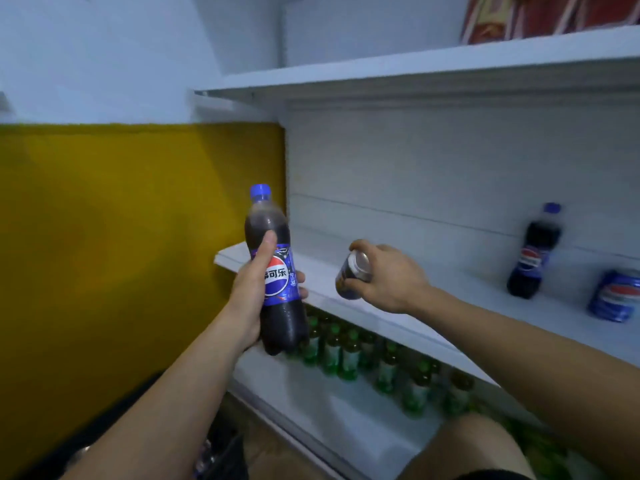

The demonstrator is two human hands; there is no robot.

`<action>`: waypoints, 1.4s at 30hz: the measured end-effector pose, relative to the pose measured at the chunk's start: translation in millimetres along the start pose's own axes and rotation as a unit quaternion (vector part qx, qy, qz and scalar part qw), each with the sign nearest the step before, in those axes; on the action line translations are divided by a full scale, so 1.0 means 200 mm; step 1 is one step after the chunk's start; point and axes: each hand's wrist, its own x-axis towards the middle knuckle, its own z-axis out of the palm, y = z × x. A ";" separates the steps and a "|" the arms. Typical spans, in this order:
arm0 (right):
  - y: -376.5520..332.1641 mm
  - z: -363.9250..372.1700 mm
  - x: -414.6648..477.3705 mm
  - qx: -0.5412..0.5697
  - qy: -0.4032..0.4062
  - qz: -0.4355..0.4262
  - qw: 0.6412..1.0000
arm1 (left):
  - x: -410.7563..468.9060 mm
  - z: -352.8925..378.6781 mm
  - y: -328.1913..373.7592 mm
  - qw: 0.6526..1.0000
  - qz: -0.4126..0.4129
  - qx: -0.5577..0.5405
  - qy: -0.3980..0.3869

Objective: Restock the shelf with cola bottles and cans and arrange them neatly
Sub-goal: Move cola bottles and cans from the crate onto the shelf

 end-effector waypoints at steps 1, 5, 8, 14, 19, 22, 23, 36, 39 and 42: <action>0.10 -0.09 -0.08 -0.008 0.014 0.026 1.000 | 0.01 0.12 -0.02 1.000 -0.008 -0.005 -0.025; 0.45 -0.38 -0.38 -0.059 0.045 0.119 0.990 | 0.06 0.57 -0.13 0.991 -0.044 -0.008 -0.128; 0.68 -0.57 -0.56 -0.082 0.068 0.187 0.976 | 0.10 0.88 -0.23 0.980 -0.055 0.011 -0.191; 1.11 -0.71 -0.88 -0.094 0.089 0.331 0.935 | 0.21 1.39 -0.53 0.957 -0.096 0.059 -0.266; 1.51 -0.71 -1.05 -0.087 0.101 0.427 0.895 | 0.43 1.78 -0.84 0.965 -0.049 0.080 -0.246; 1.74 -0.68 -1.07 -0.055 0.100 0.476 0.872 | 0.62 1.91 -1.01 0.970 -0.041 0.112 -0.211; 1.81 -0.66 -1.06 -0.040 0.096 0.491 0.865 | 0.69 1.93 -1.06 0.971 -0.043 0.128 -0.198; 2.39 -0.52 -0.70 0.004 0.155 0.503 0.850 | 1.14 2.19 -1.28 0.953 0.065 0.223 -0.194; 2.40 -0.50 -0.71 0.005 0.154 0.506 0.849 | 1.18 2.22 -1.30 0.951 0.061 0.222 -0.205; 2.33 -0.49 -0.76 -0.041 0.155 0.496 0.853 | 1.17 2.19 -1.28 0.953 0.028 0.217 -0.207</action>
